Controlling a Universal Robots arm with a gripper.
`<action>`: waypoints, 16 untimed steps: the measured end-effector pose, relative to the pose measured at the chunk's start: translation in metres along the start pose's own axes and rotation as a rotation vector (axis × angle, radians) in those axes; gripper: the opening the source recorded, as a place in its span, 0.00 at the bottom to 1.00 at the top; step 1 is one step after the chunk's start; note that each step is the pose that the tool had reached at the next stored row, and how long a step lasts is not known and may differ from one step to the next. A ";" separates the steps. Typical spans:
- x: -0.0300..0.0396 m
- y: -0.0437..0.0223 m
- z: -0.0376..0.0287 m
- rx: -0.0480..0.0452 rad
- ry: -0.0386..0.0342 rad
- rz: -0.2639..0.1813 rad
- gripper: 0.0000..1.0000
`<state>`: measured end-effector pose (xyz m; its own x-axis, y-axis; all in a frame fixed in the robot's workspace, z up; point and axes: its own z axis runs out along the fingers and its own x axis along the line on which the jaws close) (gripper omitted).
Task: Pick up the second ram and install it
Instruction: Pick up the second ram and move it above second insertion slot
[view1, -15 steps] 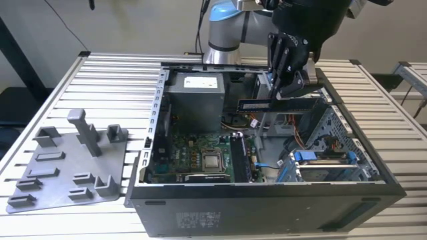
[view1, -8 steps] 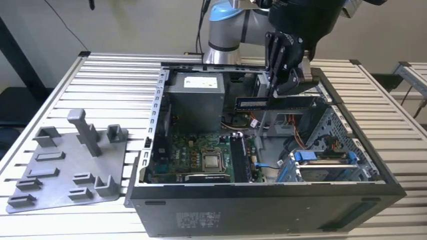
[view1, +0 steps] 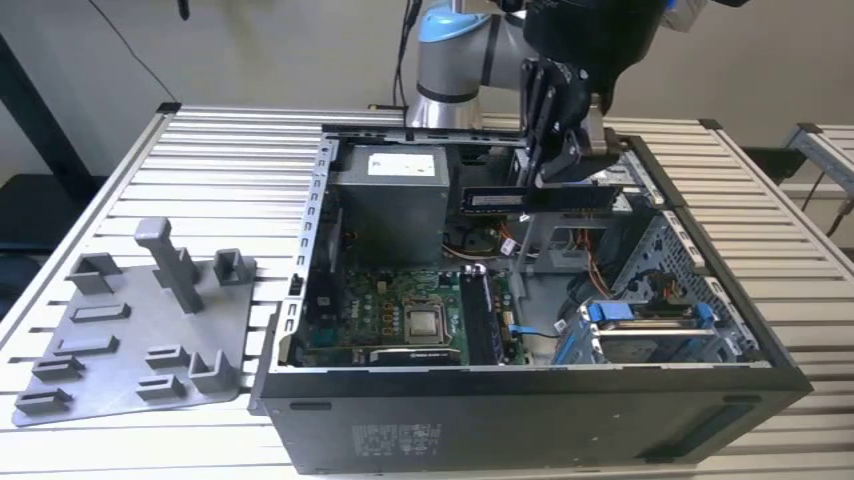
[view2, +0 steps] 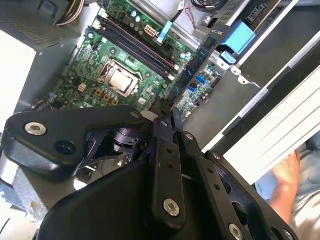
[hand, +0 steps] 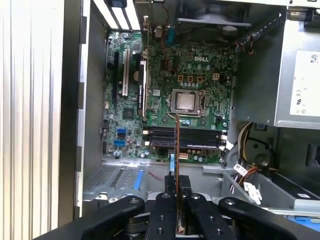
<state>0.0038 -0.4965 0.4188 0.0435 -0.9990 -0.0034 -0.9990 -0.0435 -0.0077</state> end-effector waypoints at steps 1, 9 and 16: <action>-0.0015 0.0003 0.0002 0.0000 -0.0002 0.001 0.14; -0.0147 0.0011 0.0021 0.0001 -0.0010 0.006 0.14; -0.0231 0.0009 0.0033 0.0001 -0.0013 0.007 0.14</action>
<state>0.0019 -0.4735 0.4156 0.0366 -0.9993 -0.0047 -0.9993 -0.0366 -0.0078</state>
